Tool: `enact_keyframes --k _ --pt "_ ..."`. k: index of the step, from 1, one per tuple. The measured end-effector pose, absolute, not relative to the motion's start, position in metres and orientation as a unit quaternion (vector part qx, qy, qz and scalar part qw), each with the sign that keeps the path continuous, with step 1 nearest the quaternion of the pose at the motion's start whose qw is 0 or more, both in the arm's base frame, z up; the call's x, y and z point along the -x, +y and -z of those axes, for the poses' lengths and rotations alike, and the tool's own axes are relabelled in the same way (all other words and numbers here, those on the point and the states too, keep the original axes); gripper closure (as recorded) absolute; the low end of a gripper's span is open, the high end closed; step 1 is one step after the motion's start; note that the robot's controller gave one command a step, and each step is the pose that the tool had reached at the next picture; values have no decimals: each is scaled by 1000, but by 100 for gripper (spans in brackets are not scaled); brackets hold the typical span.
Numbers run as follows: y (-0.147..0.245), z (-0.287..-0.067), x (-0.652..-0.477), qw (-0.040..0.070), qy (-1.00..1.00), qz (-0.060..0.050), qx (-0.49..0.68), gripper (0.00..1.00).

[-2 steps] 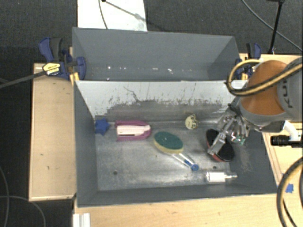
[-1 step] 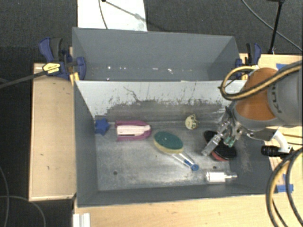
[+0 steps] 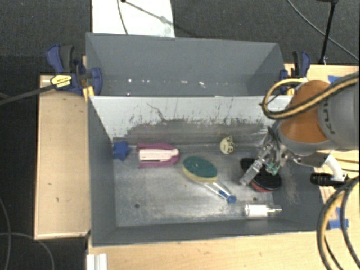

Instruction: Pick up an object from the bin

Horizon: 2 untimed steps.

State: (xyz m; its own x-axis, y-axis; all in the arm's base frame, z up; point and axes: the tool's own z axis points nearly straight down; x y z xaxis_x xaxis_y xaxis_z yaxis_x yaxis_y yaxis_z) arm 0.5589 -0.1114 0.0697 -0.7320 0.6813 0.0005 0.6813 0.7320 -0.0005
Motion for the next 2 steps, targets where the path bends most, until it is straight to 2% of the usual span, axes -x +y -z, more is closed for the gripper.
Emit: enact_keyframes --k 1,2 --pt "-110 -69 -559 1 -931 1 364 100" --pt "-110 -106 -560 -2 -933 0 359 100"
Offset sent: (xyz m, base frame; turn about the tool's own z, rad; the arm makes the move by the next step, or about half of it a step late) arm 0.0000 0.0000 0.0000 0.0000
